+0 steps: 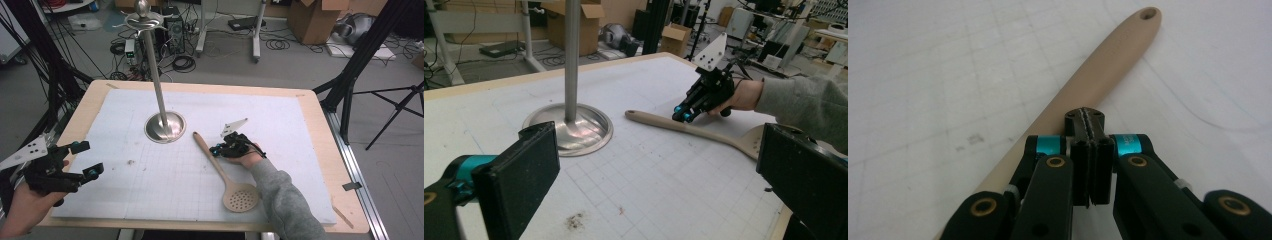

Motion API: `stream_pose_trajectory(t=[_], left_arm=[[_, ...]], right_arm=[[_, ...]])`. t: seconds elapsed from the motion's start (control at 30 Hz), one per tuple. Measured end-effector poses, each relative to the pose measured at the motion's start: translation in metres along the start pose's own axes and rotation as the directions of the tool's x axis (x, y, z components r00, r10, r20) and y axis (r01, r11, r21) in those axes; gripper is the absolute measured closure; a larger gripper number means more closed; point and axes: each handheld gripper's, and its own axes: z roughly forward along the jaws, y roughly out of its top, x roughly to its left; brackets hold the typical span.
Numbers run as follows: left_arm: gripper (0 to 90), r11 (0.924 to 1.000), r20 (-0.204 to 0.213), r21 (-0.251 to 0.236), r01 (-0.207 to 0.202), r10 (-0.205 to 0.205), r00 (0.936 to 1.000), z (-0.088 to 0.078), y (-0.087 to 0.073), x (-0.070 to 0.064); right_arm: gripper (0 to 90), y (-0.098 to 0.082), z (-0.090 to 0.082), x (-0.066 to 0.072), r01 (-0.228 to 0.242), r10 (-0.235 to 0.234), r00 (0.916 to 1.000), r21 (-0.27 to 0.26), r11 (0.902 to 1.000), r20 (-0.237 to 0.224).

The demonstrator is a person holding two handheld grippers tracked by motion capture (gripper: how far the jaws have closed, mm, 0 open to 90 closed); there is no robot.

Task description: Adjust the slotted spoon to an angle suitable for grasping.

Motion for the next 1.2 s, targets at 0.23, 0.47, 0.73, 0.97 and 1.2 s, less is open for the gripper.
stream_pose_trajectory(t=[0.23, 0.47, 0.73, 0.97, 1.2], left_arm=[[4.1, 0.9999, -0.001, 0.012, 0.002, -0.002, 1.0000, 0.002, -0.002, 0.000], [4.1, 0.9998, -0.004, 0.020, 0.004, -0.003, 1.0000, 0.003, -0.004, 0.002], [4.1, 0.9997, -0.006, 0.026, -0.003, 0.004, 1.0000, 0.003, -0.004, 0.000], [4.1, 0.9994, -0.012, 0.034, -0.004, 0.004, 0.9999, 0.003, -0.005, 0.000], [4.1, 0.9995, -0.018, 0.032, 0.002, -0.001, 0.9998, 0.002, -0.006, 0.003]], right_arm=[[89.9, 0.012, 0.010, 0.007, 0.055, -0.055, 0.9978, 0.020, 0.9983, -0.038], [89.9, 0.014, 0.002, 0.008, 0.079, -0.079, 0.9963, 0.003, 0.9968, -0.032], [89.9, 0.008, -0.021, 0.038, 0.152, -0.148, 0.9820, 0.025, 0.9880, -0.117], [89.7, 0.004, -0.028, 0.057, 0.211, -0.200, 0.9660, 0.050, 0.9762, -0.164], [89.8, -0.006, -0.027, 0.062, 0.216, -0.197, 0.9620, 0.087, 0.9725, -0.190]])
